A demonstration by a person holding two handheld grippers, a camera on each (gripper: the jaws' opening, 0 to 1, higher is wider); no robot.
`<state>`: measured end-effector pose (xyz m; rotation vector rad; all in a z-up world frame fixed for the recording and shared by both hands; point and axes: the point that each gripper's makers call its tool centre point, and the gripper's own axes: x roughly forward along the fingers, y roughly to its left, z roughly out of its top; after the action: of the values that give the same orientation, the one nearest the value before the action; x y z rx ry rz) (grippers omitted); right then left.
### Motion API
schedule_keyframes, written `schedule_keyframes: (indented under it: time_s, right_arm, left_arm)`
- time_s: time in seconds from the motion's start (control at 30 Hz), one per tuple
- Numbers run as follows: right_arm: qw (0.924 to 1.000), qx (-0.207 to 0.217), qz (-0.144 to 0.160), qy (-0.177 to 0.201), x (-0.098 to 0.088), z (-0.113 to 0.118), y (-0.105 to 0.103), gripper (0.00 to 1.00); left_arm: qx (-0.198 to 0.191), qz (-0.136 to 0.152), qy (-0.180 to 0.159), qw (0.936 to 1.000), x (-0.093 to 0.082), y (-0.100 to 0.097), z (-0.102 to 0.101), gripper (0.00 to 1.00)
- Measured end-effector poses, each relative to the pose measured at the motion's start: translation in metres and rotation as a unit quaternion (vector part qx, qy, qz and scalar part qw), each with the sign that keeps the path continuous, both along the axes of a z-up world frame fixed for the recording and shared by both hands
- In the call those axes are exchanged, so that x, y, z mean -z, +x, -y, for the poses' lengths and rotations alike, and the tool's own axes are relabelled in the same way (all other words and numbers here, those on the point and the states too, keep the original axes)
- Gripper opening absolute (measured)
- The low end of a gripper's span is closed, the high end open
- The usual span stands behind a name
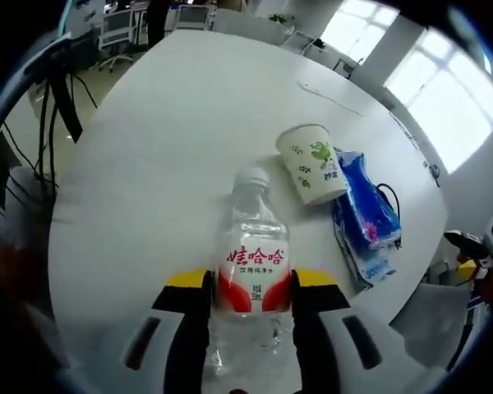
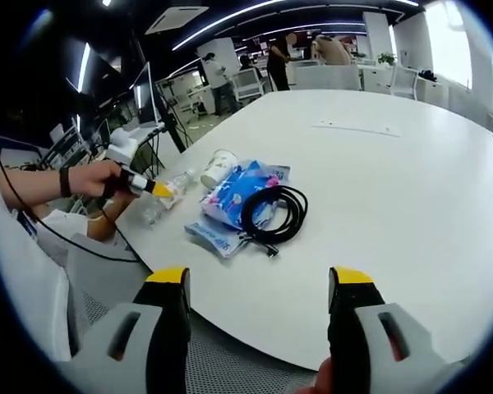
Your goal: Arrange the tabletop items into an orderly group along one side of the table until the central work area is clear of visible clutter.
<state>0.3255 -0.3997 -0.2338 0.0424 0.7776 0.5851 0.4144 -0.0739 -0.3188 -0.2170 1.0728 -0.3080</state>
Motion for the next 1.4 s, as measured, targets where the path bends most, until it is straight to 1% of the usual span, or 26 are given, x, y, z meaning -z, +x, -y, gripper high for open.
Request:
schedule_keyframes:
  time_s: [0.13, 0.3, 0.47, 0.63, 0.73, 0.87, 1.03, 1.13, 1.4]
  right_arm:
    - [1.0000, 0.000, -0.001, 0.001, 0.000, -0.001, 0.000, 0.68]
    - [1.0000, -0.003, -0.004, 0.000, 0.001, -0.002, 0.001, 0.68]
    - [1.0000, -0.001, -0.006, 0.000, 0.003, -0.001, 0.001, 0.68]
    - [1.0000, 0.005, -0.006, 0.000, 0.002, 0.002, 0.001, 0.68]
    - [1.0000, 0.006, -0.007, 0.000, 0.003, 0.003, 0.003, 0.68]
    - [1.0000, 0.004, -0.004, 0.000, 0.002, 0.002, 0.007, 0.68]
    - [1.0000, -0.002, -0.006, 0.001, 0.003, -0.001, 0.007, 0.68]
    - [1.0000, -0.003, -0.005, -0.001, 0.003, -0.001, 0.007, 0.68]
    - [1.0000, -0.004, -0.001, -0.001, 0.001, -0.001, 0.010, 0.68]
  left_arm:
    - [-0.003, 0.002, 0.001, 1.0000, -0.002, 0.008, 0.001, 0.41]
    - [0.008, -0.007, 0.011, 0.9999, -0.001, 0.018, 0.005, 0.47]
    - [0.044, -0.024, 0.045, 0.9977, 0.008, 0.021, 0.007, 0.47]
    - [0.056, -0.032, 0.058, 0.9962, 0.014, 0.024, 0.011, 0.47]
    - [0.065, -0.039, 0.065, 0.9950, 0.017, 0.022, 0.012, 0.43]
    - [0.055, -0.043, 0.059, 0.9958, 0.015, 0.020, 0.010, 0.42]
    - [0.040, -0.033, 0.052, 0.9974, 0.013, 0.021, 0.008, 0.41]
    - [0.032, -0.032, 0.049, 0.9978, 0.013, 0.021, 0.006, 0.41]
    - [0.027, -0.014, 0.048, 0.9984, 0.001, 0.023, 0.006, 0.40]
